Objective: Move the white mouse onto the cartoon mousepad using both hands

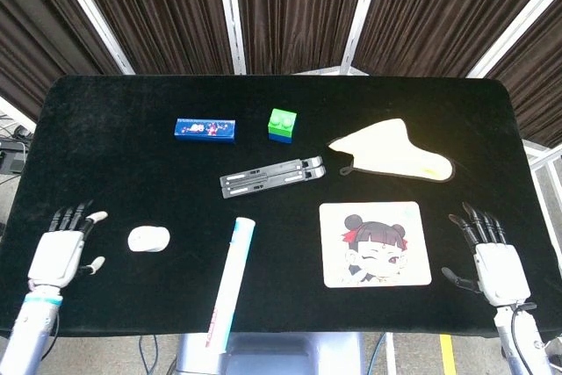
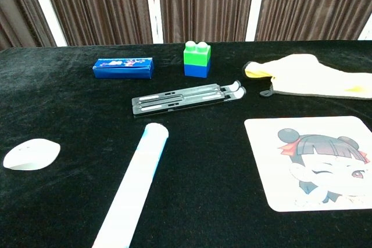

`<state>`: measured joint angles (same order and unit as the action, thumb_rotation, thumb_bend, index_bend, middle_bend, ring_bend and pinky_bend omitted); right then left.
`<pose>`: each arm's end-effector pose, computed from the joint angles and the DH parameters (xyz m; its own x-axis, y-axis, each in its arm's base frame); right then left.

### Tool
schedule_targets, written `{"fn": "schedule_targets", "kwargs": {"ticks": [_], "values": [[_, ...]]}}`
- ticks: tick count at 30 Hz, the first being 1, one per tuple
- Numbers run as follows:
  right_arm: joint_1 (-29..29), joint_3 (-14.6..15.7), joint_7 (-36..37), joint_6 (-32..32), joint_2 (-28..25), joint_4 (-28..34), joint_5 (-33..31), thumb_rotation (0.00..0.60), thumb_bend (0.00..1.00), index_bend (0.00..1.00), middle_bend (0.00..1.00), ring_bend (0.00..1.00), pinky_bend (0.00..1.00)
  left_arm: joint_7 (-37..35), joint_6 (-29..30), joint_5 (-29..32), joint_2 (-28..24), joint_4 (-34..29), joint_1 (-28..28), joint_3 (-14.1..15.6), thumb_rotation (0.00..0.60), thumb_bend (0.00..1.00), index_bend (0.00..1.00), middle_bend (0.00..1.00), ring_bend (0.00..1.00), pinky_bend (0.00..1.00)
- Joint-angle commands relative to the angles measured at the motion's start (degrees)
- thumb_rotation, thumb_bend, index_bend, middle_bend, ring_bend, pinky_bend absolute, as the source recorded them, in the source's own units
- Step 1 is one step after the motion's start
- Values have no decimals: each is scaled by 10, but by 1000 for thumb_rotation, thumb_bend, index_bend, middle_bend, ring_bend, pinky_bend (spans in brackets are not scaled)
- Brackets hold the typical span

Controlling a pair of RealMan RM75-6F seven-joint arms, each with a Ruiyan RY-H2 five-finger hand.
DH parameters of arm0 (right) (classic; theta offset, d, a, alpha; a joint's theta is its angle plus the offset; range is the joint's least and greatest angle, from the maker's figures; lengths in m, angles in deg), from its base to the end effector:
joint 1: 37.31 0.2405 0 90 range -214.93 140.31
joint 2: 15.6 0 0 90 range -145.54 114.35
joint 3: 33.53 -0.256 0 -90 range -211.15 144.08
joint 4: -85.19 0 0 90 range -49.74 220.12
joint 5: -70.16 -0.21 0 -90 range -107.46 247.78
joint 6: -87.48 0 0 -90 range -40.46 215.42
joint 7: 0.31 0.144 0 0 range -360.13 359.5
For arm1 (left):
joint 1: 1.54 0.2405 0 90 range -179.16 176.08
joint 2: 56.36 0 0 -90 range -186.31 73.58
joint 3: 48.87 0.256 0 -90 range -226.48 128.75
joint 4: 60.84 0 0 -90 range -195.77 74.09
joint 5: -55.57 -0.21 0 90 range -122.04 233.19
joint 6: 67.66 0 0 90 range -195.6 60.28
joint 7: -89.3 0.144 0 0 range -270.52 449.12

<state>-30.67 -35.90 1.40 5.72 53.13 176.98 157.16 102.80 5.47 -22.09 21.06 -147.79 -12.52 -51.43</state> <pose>-0.3006 -0.1878 0.1241 0.3062 -0.0656 0.9497 -0.9514 -0.0564 0.3028 -0.3106 0.2086 0.0678 0.4617 0.1998 0.8642 0.8833 -0.0148 -0.4685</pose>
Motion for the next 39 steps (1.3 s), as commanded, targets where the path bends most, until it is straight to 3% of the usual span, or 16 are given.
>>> {"fn": "schedule_targets", "kwargs": {"ticks": [1, 20, 39], "values": [[0, 0, 1, 0, -1, 0, 1, 600, 155, 134, 0, 0, 0, 31, -18, 18, 24, 12, -15, -7, 600, 226, 237, 0, 0, 0], [0, 3, 14, -1, -5, 2, 7, 600, 155, 133, 0, 0, 0, 117, -84, 123, 56, -27, -64, -31, 600, 227, 242, 0, 0, 0], [-1, 2, 27, -5, -9, 2, 10, 600, 154, 133, 0, 0, 0, 145, -102, 161, 96, -4, -94, -31, 600, 230, 322, 0, 0, 0]]}}
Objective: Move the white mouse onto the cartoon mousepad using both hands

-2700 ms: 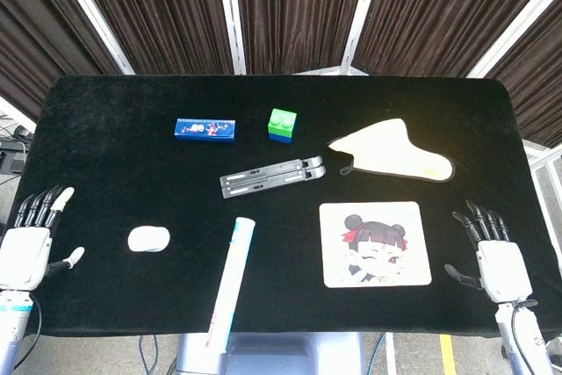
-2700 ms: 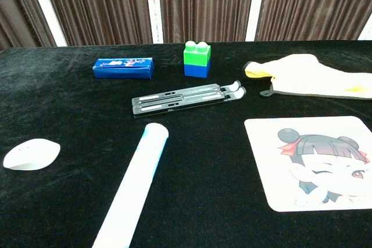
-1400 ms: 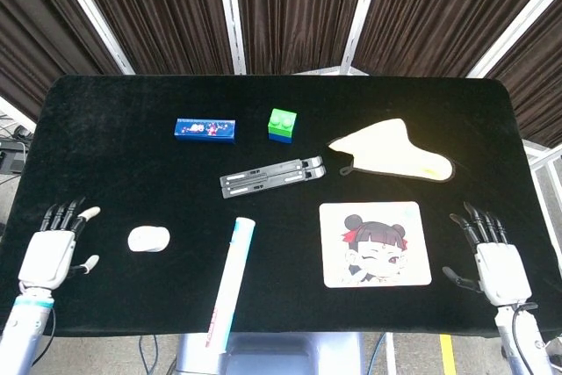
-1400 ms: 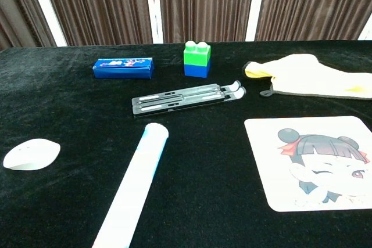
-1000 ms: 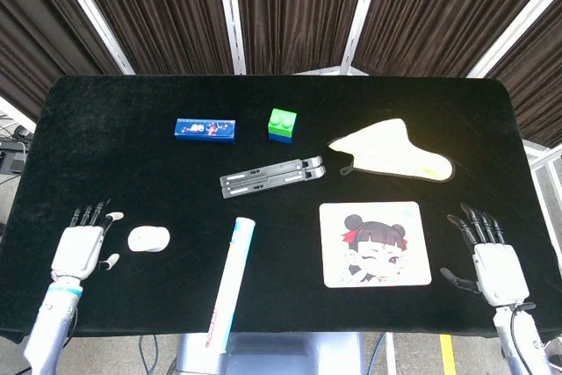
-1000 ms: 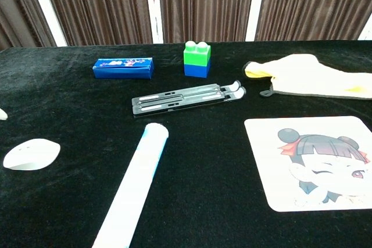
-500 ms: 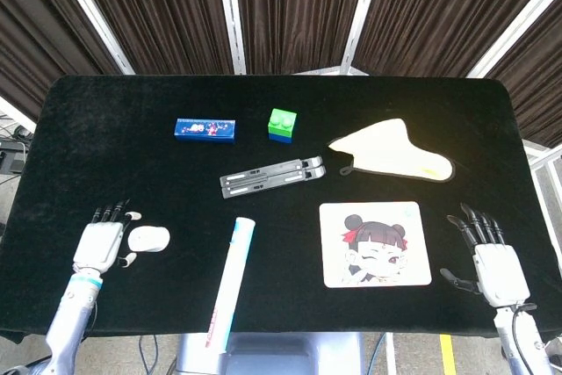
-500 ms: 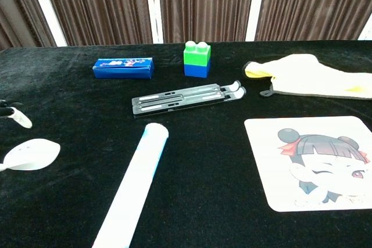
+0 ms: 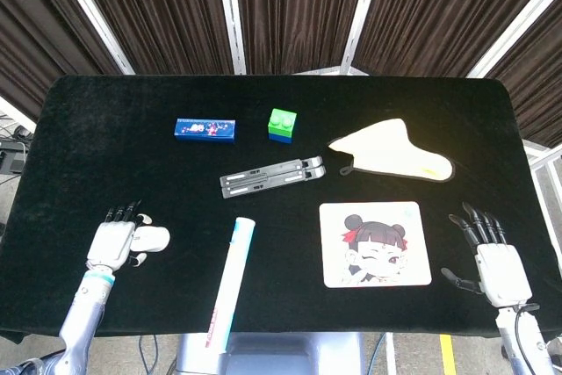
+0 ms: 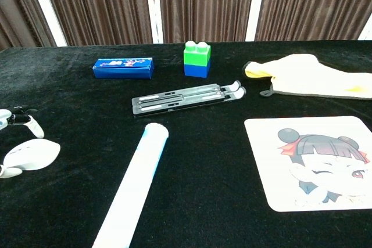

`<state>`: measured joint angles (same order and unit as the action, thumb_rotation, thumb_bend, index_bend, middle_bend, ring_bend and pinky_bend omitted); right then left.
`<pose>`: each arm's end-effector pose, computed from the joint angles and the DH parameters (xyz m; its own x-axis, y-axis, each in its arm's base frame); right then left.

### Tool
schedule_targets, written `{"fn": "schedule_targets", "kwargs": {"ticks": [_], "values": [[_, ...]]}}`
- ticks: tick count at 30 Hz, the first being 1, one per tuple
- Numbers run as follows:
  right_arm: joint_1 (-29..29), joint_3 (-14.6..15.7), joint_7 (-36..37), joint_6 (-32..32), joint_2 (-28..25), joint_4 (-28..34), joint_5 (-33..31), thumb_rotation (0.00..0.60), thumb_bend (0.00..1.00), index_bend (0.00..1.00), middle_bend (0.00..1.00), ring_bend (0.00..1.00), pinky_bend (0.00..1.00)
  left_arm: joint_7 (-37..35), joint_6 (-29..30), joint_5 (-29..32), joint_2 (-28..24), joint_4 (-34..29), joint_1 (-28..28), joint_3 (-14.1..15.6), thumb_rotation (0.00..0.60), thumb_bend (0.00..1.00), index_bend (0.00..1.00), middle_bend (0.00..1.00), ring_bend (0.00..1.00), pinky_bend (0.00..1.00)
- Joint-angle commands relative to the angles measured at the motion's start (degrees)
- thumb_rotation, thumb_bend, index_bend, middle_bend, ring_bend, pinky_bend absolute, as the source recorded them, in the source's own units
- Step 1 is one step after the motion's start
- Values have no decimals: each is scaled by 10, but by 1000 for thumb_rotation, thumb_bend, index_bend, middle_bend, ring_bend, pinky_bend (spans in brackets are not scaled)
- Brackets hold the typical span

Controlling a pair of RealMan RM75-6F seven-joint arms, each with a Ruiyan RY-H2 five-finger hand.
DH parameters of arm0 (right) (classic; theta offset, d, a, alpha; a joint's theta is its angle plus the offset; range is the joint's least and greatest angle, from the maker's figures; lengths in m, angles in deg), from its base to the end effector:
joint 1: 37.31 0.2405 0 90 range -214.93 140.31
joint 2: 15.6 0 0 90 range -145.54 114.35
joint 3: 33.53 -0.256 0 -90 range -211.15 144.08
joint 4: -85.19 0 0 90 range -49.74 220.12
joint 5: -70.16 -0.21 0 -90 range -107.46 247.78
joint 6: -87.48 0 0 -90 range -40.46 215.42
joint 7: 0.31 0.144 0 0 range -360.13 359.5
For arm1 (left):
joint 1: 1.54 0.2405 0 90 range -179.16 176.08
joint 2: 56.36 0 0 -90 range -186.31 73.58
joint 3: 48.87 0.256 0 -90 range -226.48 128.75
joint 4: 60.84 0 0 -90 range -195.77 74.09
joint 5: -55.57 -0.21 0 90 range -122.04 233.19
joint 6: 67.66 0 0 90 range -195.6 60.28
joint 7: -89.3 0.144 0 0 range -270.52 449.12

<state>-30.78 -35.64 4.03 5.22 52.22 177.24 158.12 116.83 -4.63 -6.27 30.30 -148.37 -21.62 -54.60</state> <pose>-0.2995 -0.1862 0.1285 0.2752 -0.0643 0.9592 -0.9602 -0.0681 0.2709 -0.2741 0.2490 0.0003 0.4504 0.3591 0.8174 0.8804 -0.0265 -0.4735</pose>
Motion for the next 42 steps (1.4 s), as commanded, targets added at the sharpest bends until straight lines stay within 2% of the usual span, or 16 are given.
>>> {"fn": "schedule_targets", "kwargs": {"ticks": [1, 5, 7, 19, 26, 35, 42], "values": [[0, 0, 2, -1, 0, -1, 1, 600, 155, 133, 0, 0, 0, 7, -1, 4, 5, 3, -4, 1, 600, 240, 335, 0, 0, 0], [0, -1, 6, -5, 1, -4, 5, 600, 154, 133, 0, 0, 0, 12, 3, 7, 10, 3, -7, 1, 600, 351, 385, 0, 0, 0], [0, 0, 8, -6, 1, -4, 6, 600, 154, 133, 0, 0, 0, 14, 7, 9, 12, 3, -8, 2, 600, 370, 394, 0, 0, 0], [-1, -1, 10, -9, 0, -4, 7, 600, 155, 133, 0, 0, 0, 3, 22, -18, -2, -18, -16, 0, 600, 379, 422, 0, 0, 0], [0, -2, 9, -5, 1, -6, 3, 600, 154, 134, 0, 0, 0, 7, 18, -35, -32, -64, -38, -15, 600, 379, 422, 0, 0, 0], [1, -8, 21, 0, -5, -5, -11, 600, 154, 133, 0, 0, 0, 52, -4, 15, -39, -107, -87, -53, 600, 379, 422, 0, 0, 0], [5, -15, 29, 13, -6, -13, -29, 600, 156, 133, 0, 0, 0, 109, -15, 106, -15, -113, -145, -96, 600, 379, 422, 0, 0, 0]]}}
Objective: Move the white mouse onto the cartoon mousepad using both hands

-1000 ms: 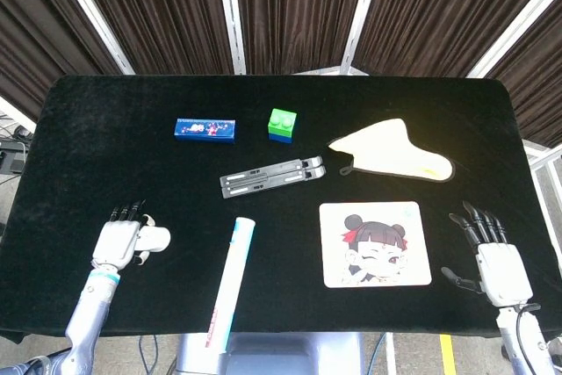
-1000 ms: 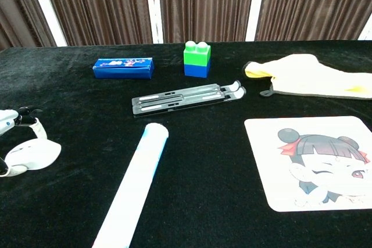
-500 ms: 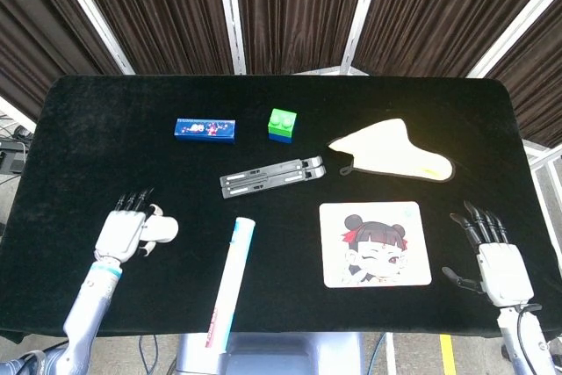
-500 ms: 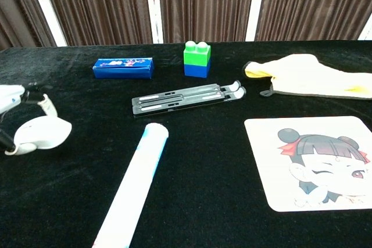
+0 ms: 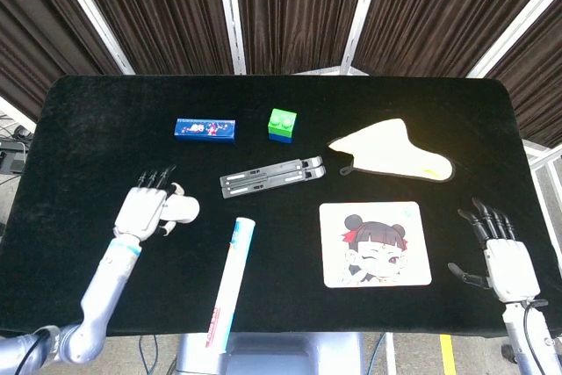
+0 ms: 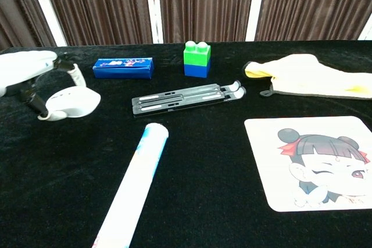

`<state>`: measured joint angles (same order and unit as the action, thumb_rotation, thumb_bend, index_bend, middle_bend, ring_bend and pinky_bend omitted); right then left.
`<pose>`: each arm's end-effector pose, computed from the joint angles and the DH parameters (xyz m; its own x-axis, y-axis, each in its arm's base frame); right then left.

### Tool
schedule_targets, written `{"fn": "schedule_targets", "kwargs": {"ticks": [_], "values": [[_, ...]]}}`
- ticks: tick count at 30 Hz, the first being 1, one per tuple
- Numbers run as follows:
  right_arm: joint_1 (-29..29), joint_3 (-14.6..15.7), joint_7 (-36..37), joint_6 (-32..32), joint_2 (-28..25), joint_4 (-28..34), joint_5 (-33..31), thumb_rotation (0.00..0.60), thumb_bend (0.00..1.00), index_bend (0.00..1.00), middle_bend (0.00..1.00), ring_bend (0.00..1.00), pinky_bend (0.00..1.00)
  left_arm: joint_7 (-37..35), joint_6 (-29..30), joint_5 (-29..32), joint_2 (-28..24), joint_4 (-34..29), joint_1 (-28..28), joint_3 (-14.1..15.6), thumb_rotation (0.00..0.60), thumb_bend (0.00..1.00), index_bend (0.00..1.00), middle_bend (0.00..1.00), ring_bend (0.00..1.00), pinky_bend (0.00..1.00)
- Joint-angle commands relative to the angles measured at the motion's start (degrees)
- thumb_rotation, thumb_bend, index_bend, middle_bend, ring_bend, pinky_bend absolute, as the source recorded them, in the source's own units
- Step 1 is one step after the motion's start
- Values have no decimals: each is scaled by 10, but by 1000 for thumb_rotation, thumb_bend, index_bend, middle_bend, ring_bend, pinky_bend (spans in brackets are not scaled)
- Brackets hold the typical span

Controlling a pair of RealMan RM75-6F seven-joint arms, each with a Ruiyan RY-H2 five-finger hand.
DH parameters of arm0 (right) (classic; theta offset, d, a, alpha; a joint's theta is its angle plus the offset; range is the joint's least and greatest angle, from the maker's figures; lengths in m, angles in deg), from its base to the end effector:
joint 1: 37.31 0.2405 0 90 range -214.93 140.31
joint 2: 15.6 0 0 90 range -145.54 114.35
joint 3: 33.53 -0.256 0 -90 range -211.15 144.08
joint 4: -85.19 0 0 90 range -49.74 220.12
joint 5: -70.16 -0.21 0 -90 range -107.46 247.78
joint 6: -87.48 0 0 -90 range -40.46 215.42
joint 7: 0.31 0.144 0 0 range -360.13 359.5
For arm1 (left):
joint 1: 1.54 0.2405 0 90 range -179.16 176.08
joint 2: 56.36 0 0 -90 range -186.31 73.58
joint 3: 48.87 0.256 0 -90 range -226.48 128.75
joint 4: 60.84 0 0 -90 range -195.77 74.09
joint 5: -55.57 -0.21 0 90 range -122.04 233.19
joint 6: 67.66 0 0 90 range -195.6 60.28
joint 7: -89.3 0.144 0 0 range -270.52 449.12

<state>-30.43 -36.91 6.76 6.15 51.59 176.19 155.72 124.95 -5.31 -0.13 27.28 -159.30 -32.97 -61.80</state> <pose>-0.3079 -0.1936 0.1368 0.2504 -0.0521 0.9667 -0.9680 -0.0292 0.2491 -0.1801 0.3050 0.0202 0.4561 0.2551 0.8525 0.8890 -0.1733 -0.4238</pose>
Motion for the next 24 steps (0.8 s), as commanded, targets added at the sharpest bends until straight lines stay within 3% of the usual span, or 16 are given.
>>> {"fn": "schedule_targets", "kwargs": {"ticks": [1, 17, 24], "values": [[2, -3, 3, 6, 0, -4, -8, 600, 155, 133, 0, 0, 0, 37, -11, 60, 20, -2, -42, -30, 600, 379, 422, 0, 0, 0], [5, -17, 23, 16, -2, -19, -31, 600, 155, 133, 0, 0, 0, 174, -22, 291, 122, 91, -241, -119, 600, 381, 434, 0, 0, 0], [4, -21, 37, 12, -8, -18, -34, 600, 155, 133, 0, 0, 0, 215, -12, 352, 182, 155, -321, -132, 600, 381, 445, 0, 0, 0]]}}
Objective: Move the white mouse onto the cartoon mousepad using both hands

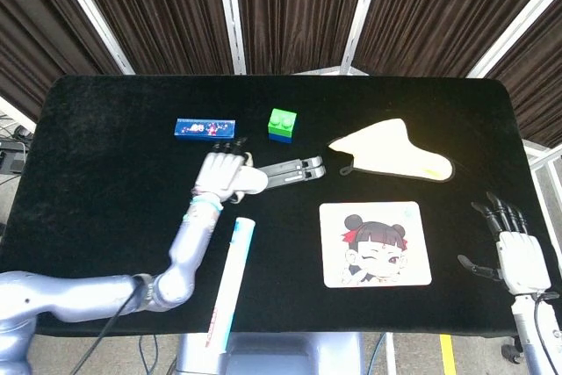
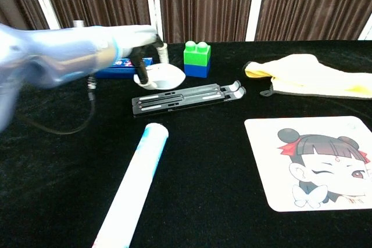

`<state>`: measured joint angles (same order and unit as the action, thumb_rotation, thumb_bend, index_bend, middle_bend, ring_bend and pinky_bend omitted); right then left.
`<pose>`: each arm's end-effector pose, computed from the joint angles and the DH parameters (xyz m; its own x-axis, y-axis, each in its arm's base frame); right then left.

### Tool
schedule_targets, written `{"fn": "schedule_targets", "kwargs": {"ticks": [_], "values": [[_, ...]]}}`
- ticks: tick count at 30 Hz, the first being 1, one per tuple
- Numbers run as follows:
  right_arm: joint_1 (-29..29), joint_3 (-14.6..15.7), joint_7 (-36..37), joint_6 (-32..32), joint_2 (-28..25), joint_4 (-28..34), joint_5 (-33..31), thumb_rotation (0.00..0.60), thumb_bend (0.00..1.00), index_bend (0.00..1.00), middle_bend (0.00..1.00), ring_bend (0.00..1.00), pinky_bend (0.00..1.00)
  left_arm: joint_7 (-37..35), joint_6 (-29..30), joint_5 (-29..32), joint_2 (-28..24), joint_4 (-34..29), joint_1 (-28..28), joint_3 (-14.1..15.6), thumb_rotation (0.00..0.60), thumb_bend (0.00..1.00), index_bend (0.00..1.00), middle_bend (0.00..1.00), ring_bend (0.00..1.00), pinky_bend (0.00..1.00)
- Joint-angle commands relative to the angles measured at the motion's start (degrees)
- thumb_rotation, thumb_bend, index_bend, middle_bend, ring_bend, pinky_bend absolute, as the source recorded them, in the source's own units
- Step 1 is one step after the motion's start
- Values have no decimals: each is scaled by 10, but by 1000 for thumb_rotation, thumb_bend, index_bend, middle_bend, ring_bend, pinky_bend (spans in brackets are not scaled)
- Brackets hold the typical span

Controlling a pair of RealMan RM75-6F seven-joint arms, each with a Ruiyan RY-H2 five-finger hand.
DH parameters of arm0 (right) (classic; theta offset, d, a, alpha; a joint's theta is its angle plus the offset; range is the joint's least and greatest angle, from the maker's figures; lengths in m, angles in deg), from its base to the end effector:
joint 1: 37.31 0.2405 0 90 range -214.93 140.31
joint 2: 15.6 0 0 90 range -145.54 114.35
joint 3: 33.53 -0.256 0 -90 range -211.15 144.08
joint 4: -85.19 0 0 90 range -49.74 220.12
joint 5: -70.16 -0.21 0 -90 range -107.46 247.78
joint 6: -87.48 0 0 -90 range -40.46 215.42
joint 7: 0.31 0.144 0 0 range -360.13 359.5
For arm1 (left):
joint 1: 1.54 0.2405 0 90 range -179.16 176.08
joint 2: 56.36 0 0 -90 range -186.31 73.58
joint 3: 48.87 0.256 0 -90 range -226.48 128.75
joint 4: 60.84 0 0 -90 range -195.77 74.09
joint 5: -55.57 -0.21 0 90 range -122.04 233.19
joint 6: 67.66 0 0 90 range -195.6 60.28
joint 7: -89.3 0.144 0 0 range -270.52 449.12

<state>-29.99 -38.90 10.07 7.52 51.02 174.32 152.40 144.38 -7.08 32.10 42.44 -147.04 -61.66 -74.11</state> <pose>-0.3200 -0.2043 0.1486 0.2228 -0.0259 0.9745 -0.9744 0.0240 0.2234 -0.0346 0.3842 -0.0416 0.4834 0.3057 0.8203 0.8743 -0.2157 -0.4348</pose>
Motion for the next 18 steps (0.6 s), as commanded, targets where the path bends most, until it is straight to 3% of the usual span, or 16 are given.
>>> {"fn": "schedule_targets", "kwargs": {"ticks": [1, 18], "values": [[-1, -2, 6, -2, -3, 0, -1, 600, 155, 134, 0, 0, 0, 23, 6, 38, 39, 41, -44, -11, 600, 381, 446, 0, 0, 0], [-3, -2, 17, -9, -7, -1, 7, 600, 155, 133, 0, 0, 0, 61, 34, 101, 141, 136, -153, -31, 600, 382, 466, 0, 0, 0]]}}
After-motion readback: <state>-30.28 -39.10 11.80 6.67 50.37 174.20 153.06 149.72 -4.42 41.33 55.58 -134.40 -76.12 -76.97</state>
